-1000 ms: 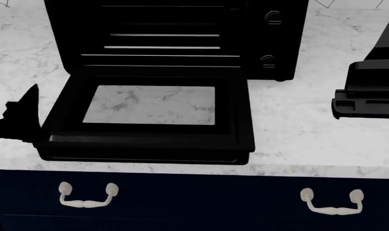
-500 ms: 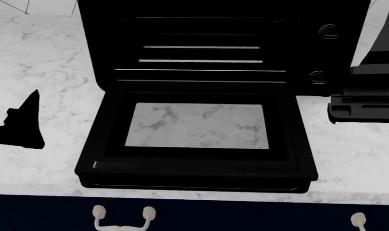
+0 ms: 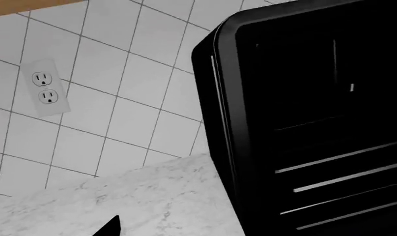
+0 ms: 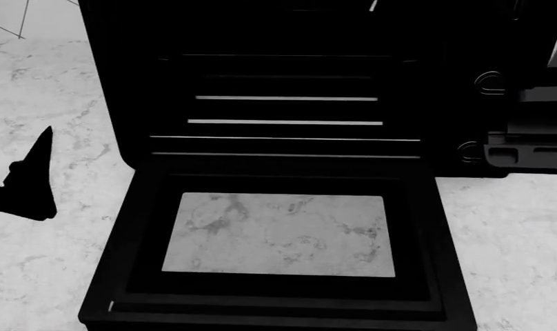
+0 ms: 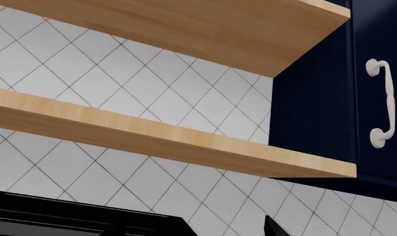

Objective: Close the toaster oven door.

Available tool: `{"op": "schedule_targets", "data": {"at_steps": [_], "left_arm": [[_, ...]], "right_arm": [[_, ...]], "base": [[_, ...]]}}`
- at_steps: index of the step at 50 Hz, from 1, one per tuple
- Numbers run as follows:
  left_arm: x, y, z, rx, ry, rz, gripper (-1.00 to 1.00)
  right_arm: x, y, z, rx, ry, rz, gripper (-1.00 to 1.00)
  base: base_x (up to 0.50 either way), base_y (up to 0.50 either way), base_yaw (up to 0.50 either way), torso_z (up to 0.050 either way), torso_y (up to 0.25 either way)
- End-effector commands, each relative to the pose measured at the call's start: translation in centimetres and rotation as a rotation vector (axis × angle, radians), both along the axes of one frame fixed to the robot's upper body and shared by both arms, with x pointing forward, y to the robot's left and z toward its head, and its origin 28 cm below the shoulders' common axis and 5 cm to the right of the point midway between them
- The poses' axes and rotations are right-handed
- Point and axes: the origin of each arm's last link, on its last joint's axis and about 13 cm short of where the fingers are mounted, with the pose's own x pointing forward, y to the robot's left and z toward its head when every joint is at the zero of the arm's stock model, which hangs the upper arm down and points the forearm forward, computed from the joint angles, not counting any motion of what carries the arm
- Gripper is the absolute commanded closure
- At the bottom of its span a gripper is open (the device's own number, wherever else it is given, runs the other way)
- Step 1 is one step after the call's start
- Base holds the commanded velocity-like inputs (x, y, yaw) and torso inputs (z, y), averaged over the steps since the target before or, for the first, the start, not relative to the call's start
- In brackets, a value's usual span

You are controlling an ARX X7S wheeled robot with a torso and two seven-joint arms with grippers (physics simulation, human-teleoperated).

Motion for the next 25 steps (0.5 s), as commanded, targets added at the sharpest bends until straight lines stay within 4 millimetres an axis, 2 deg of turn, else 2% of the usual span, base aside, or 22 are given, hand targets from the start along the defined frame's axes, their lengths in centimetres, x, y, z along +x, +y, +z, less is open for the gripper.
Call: {"op": "schedule_targets", "data": {"at_steps": [1, 11, 25], "left_arm": [[-0.6, 2.6, 1.2, 0.422, -0.163, -0.093, -1.0], [-0.7, 4.5, 1.7, 0.929, -0.254, -0.249, -1.0], [-0.2, 6.1, 2.4, 1.328, -0.343, -0.421, -1.0]], "right_arm": [[-0.3, -0.2, 0.2, 0.007, -0.011, 0.0, -1.0], [-0.9, -0.6, -0.1, 0.021, -0.021, -0.01, -1.0], [-1.2, -0.8, -0.2, 0.026, -0.024, -0.015, -1.0]], "base": [[0.0, 0.0, 0.0, 0.0, 0.0], [0.0, 0.0, 0.0, 0.0, 0.0], [0.0, 0.0, 0.0, 0.0, 0.0]]}}
